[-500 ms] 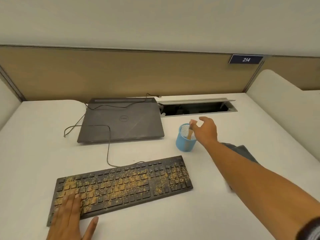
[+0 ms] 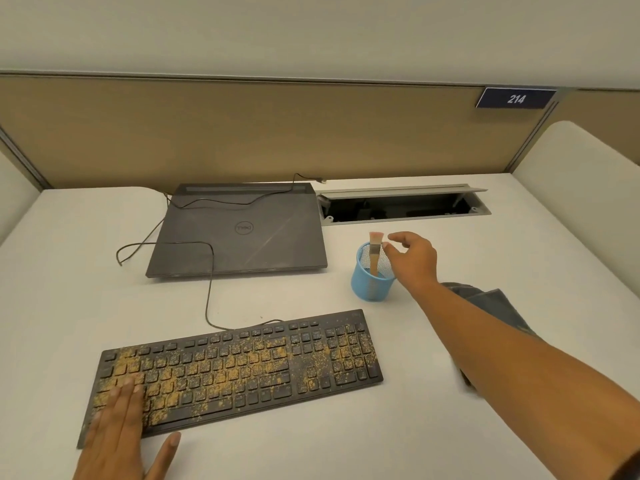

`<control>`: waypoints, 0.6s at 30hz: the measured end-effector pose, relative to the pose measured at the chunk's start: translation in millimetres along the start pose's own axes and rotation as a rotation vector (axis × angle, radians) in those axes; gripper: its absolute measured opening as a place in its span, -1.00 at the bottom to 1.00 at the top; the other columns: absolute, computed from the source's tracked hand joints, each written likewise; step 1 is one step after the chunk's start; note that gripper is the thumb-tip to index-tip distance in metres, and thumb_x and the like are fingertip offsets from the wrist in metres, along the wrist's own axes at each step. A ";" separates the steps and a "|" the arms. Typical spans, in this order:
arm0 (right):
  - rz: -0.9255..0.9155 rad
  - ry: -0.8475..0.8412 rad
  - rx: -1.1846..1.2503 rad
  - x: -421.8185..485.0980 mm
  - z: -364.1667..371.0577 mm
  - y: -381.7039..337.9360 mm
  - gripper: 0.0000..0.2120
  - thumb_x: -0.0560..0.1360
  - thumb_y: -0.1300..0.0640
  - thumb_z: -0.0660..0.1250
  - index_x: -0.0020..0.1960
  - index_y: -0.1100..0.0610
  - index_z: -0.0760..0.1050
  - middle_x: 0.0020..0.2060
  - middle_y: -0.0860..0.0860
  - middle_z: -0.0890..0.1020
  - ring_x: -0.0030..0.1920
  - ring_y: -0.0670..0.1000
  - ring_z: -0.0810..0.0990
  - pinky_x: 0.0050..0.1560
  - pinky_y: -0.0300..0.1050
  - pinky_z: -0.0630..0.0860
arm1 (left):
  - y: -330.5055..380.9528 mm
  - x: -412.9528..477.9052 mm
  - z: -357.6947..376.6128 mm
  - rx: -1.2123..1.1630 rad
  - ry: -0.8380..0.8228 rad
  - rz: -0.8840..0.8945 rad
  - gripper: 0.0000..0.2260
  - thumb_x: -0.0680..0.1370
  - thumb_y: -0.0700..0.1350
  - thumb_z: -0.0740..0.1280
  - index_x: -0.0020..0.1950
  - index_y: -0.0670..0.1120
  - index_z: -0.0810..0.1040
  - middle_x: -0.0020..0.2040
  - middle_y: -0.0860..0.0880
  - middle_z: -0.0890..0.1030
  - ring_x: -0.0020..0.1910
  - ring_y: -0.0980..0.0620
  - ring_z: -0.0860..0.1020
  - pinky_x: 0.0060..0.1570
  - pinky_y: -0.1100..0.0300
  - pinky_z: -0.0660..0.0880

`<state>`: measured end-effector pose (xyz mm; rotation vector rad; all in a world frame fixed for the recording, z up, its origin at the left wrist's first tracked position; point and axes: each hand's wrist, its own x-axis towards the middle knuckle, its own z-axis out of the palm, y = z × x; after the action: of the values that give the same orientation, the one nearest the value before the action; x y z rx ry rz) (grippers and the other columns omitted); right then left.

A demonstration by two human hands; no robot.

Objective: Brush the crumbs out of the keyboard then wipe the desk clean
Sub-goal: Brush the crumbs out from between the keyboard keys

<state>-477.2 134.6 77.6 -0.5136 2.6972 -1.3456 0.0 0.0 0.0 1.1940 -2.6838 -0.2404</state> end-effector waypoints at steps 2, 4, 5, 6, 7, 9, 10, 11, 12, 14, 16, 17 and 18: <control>0.025 -0.036 -0.001 2.0 1.9 0.3 -0.65 0.49 0.01 0.47 0.23 0.08 0.58 0.27 0.04 0.58 0.27 0.08 0.53 0.20 -0.01 0.51 | -0.3 0.5 3.3 0.026 0.041 0.006 -0.13 0.54 0.39 -0.04 0.40 -0.38 0.35 0.45 -0.27 0.35 0.42 -0.30 0.29 0.31 -0.27 0.23; 0.052 -0.064 -0.019 3.6 4.2 -0.3 -0.58 0.45 -0.05 0.50 0.25 0.08 0.57 0.30 0.05 0.56 0.29 0.10 0.52 0.19 0.00 0.51 | -0.9 0.9 7.2 0.051 0.076 0.015 -0.14 0.54 0.39 -0.02 0.41 -0.36 0.34 0.52 -0.15 0.24 0.43 -0.30 0.29 0.35 -0.21 0.20; 0.058 -0.074 -0.022 4.6 5.3 -0.5 -0.56 0.44 -0.07 0.50 0.25 0.07 0.58 0.31 0.05 0.56 0.29 0.10 0.52 0.17 -0.01 0.51 | -0.8 0.0 8.1 0.047 0.072 0.027 -0.15 0.53 0.39 -0.02 0.43 -0.34 0.33 0.55 -0.10 0.18 0.44 -0.30 0.28 0.36 -0.20 0.19; 0.061 -0.077 -0.023 5.9 6.9 -0.5 -0.56 0.44 -0.09 0.50 0.25 0.06 0.58 0.31 0.05 0.56 0.28 0.10 0.52 0.16 -0.02 0.51 | 1.4 0.4 7.8 0.056 0.084 0.036 -0.15 0.53 0.40 -0.02 0.43 -0.33 0.32 0.56 -0.09 0.17 0.44 -0.29 0.28 0.36 -0.21 0.19; 0.067 -0.078 -0.012 7.3 8.2 -0.4 -0.57 0.43 -0.09 0.50 0.24 0.05 0.59 0.30 0.04 0.57 0.27 0.09 0.52 0.13 -0.02 0.52 | 0.2 -0.5 8.3 0.065 0.079 0.040 -0.15 0.53 0.40 -0.02 0.43 -0.34 0.32 0.55 -0.14 0.22 0.44 -0.28 0.28 0.35 -0.24 0.21; 0.084 -0.091 0.026 8.5 9.5 -1.3 -0.58 0.43 -0.09 0.51 0.22 0.05 0.61 0.28 0.04 0.58 0.25 0.09 0.53 0.04 -0.05 0.53 | -0.8 -0.4 10.3 0.076 0.067 0.046 -0.13 0.54 0.40 -0.03 0.41 -0.37 0.34 0.47 -0.27 0.34 0.43 -0.28 0.28 0.29 -0.31 0.25; 0.093 -0.100 0.048 8.8 9.8 -1.9 -0.59 0.43 -0.07 0.51 0.22 0.06 0.61 0.29 0.04 0.58 0.24 0.09 0.53 -0.01 -0.08 0.50 | 1.5 0.3 9.7 0.075 0.062 0.043 -0.13 0.54 0.40 -0.04 0.40 -0.38 0.35 0.44 -0.31 0.37 0.43 -0.28 0.29 0.29 -0.32 0.27; 0.100 -0.114 0.068 9.3 9.6 -2.7 -0.59 0.42 -0.05 0.52 0.22 0.06 0.61 0.29 0.04 0.57 0.25 0.08 0.52 -0.02 -0.10 0.47 | 3.1 0.5 8.7 0.067 0.054 0.042 -0.13 0.54 0.39 -0.04 0.40 -0.38 0.36 0.43 -0.32 0.37 0.43 -0.28 0.29 0.29 -0.31 0.26; 0.095 -0.124 0.085 9.2 8.9 -3.5 -0.60 0.42 -0.03 0.53 0.22 0.06 0.61 0.30 0.04 0.56 0.26 0.08 0.51 -0.02 -0.11 0.46 | 3.6 0.7 9.3 0.059 0.051 0.047 -0.13 0.54 0.39 -0.04 0.41 -0.39 0.36 0.43 -0.32 0.37 0.43 -0.28 0.29 0.30 -0.29 0.25; 0.072 -0.134 0.095 9.2 6.5 -5.3 -0.60 0.41 0.00 0.54 0.21 0.04 0.61 0.30 0.04 0.55 0.28 0.06 0.49 0.01 -0.10 0.45 | 3.9 1.1 10.2 0.049 0.053 0.060 -0.13 0.54 0.39 -0.04 0.41 -0.38 0.36 0.44 -0.32 0.37 0.43 -0.28 0.29 0.32 -0.27 0.23; 0.066 -0.141 0.098 10.8 4.4 -8.4 -0.59 0.38 -0.01 0.56 0.19 0.03 0.61 0.30 0.04 0.55 0.29 0.06 0.49 0.03 -0.07 0.45 | 4.0 1.1 11.7 0.053 0.071 0.077 -0.13 0.54 0.39 -0.04 0.40 -0.39 0.36 0.43 -0.33 0.38 0.43 -0.29 0.30 0.31 -0.29 0.25; 0.072 -0.143 0.097 12.2 4.2 -10.0 -0.60 0.37 -0.01 0.57 0.17 0.04 0.63 0.30 0.04 0.55 0.30 0.07 0.48 0.04 -0.05 0.46 | 4.1 1.6 12.2 0.059 0.078 0.084 -0.13 0.54 0.39 -0.04 0.39 -0.40 0.37 0.42 -0.33 0.38 0.42 -0.30 0.31 0.29 -0.31 0.27; 0.083 -0.147 0.096 13.8 4.0 -11.6 -0.63 0.37 -0.01 0.57 0.14 0.04 0.64 0.30 0.04 0.55 0.31 0.08 0.48 0.07 -0.01 0.48 | 4.8 2.4 12.3 0.070 0.085 0.086 -0.13 0.54 0.38 -0.03 0.39 -0.40 0.37 0.42 -0.32 0.38 0.42 -0.30 0.31 0.28 -0.32 0.28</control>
<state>-486.3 120.4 85.4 -0.4666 2.4952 -1.3511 -8.0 2.3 -10.5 1.0787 -2.6821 -0.0816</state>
